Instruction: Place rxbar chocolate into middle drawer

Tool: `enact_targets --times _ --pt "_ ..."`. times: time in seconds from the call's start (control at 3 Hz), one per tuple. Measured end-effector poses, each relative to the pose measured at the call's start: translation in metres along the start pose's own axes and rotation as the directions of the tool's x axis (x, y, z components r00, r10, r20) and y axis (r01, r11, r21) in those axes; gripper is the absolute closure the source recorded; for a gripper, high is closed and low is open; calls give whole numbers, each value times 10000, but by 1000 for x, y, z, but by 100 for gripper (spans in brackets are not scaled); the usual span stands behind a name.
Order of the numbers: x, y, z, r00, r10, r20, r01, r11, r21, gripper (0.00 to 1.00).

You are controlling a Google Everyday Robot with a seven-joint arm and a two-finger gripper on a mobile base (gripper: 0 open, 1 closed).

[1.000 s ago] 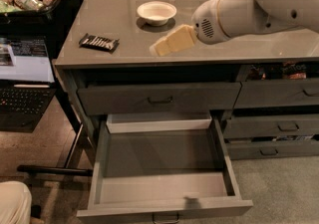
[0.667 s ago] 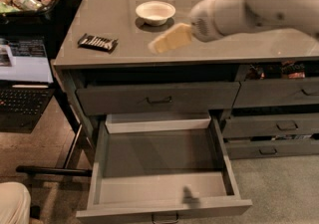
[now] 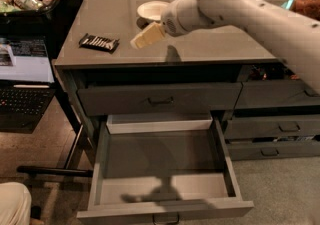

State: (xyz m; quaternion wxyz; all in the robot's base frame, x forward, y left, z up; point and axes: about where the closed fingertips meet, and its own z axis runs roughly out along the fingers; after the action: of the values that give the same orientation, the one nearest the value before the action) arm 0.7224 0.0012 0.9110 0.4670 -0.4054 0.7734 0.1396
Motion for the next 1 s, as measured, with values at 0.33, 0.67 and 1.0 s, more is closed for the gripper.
enact_targets --times 0.33,0.67,1.0 --pt "-8 7 57 9996 -148 224 165 9966 -809 0" --pt "-19 30 101 9992 -129 370 185 9880 -1536 0" --pt "-31 46 127 9988 -130 464 216 9817 -1893 0"
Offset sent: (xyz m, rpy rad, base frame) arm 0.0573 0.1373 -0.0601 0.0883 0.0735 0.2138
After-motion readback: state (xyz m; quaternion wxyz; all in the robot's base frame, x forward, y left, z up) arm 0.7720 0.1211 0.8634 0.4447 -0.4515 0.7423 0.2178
